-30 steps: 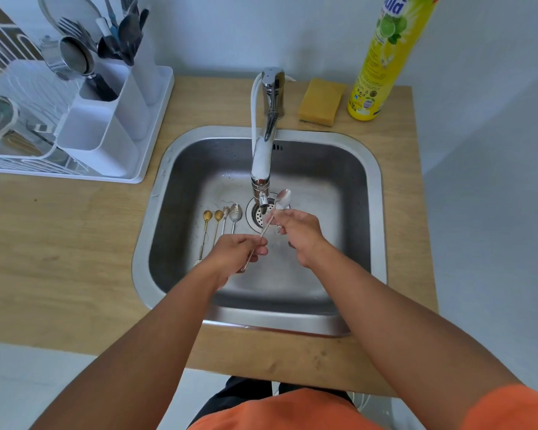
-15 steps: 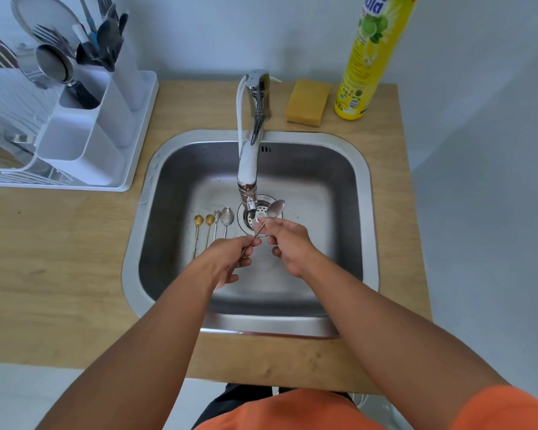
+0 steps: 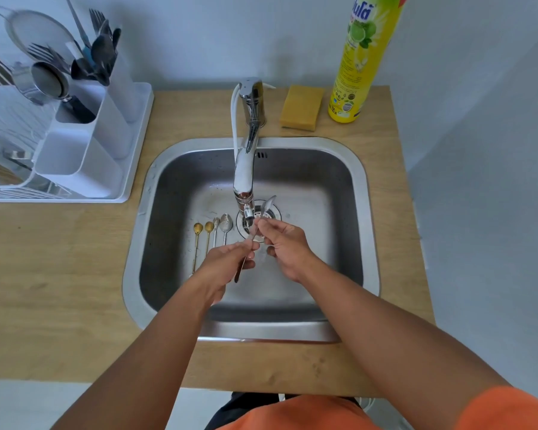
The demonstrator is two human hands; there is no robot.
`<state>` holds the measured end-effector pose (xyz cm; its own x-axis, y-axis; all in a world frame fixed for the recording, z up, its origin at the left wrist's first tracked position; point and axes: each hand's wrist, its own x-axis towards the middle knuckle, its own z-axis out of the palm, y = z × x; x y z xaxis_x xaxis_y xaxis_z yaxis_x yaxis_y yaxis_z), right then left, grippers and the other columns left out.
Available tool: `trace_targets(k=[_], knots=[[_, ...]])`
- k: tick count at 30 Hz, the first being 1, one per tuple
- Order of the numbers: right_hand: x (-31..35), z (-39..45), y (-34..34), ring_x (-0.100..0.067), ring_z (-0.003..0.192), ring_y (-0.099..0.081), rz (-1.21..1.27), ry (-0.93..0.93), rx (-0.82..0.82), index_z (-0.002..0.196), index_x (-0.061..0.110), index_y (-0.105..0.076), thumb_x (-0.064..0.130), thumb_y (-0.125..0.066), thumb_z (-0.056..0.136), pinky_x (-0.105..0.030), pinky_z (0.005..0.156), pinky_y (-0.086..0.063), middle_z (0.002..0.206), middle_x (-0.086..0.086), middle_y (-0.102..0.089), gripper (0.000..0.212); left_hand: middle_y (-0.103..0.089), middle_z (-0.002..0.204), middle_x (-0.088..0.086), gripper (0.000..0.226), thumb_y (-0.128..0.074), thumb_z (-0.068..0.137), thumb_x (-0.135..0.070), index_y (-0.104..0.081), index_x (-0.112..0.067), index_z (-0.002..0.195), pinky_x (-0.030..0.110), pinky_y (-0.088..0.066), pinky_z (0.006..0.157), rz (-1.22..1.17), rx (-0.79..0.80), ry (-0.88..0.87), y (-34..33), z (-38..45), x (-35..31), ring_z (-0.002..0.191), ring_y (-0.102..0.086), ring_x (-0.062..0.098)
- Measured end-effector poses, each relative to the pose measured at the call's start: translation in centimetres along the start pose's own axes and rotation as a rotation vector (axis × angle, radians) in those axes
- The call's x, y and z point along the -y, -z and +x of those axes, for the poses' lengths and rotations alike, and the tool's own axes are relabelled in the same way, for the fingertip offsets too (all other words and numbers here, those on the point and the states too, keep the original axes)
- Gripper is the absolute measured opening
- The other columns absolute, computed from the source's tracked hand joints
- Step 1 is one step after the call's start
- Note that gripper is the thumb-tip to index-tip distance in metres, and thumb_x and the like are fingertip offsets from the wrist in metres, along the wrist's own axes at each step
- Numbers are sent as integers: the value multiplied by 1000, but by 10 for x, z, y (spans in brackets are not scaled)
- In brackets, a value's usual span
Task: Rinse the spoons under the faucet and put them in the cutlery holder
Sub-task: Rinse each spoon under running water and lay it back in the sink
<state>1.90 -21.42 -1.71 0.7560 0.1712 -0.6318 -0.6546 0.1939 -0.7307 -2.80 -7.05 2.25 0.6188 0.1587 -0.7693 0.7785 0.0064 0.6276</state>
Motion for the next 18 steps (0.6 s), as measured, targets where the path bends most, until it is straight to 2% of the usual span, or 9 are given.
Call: trace_targets(k=[3,5,7,9,10,12,15,17,18], knots=[[15,4,2,-8,67,-47,34,4,1,91,20,-83,22,-72,96,-23,55,-38,92,2,-80,12,-76,103,0,26,-64,102,-40,-82,-22,104,32,-43,83,39,40,-40,4,-4,-2,99,-72,17],[20,5,4,-9,66,-47,-15,12,-34,93,17,-81,23,-72,97,-23,52,-39,93,-5,-79,12,-78,100,-1,23,-62,104,-33,-82,-21,104,25,-51,73,70,58,-67,5,-4,-2,92,-71,15],[22,8,5,-10,63,-49,-92,29,-101,90,13,-80,21,-71,97,-22,49,-38,90,-11,-79,15,-80,90,-6,21,-61,105,-23,-82,-19,104,10,-50,57,113,71,-79,4,-3,0,78,-71,8],[23,10,8,-9,55,-50,-159,33,-175,86,10,-80,17,-68,97,-21,45,-38,69,-2,-75,17,-80,85,-10,19,-63,104,-22,-81,-21,101,5,-45,49,193,66,-75,4,-1,5,74,-70,5],[25,12,10,-9,54,-51,-205,32,-214,85,10,-80,16,-67,96,-22,46,-40,63,2,-72,18,-80,86,-9,17,-64,103,-24,-81,-22,100,5,-43,48,234,62,-69,5,1,8,76,-70,6],[28,14,15,-13,59,-59,-352,45,-283,77,15,-79,15,-65,92,-29,55,-49,66,0,-73,21,-79,92,-6,15,-66,102,-24,-80,-21,103,6,-43,47,308,53,-66,8,8,13,80,-68,9],[28,18,22,-18,65,-63,-616,68,-325,72,14,-78,19,-61,89,-35,66,-55,72,-3,-75,25,-77,95,-8,14,-67,101,-22,-81,-22,103,15,-48,54,386,-7,-54,15,19,20,82,-68,11],[27,20,27,-23,73,-66,-767,66,-339,77,11,-78,20,-60,90,-35,69,-55,78,-6,-76,24,-77,89,-6,12,-69,100,-26,-81,-23,98,24,-51,61,420,-79,-43,21,28,24,79,-71,14],[25,21,30,-25,78,-68,-821,63,-347,77,11,-77,20,-60,91,-33,69,-54,81,-6,-76,24,-78,79,-4,14,-69,99,-28,-80,-22,93,25,-51,60,451,-123,-48,24,32,25,70,-71,16]])
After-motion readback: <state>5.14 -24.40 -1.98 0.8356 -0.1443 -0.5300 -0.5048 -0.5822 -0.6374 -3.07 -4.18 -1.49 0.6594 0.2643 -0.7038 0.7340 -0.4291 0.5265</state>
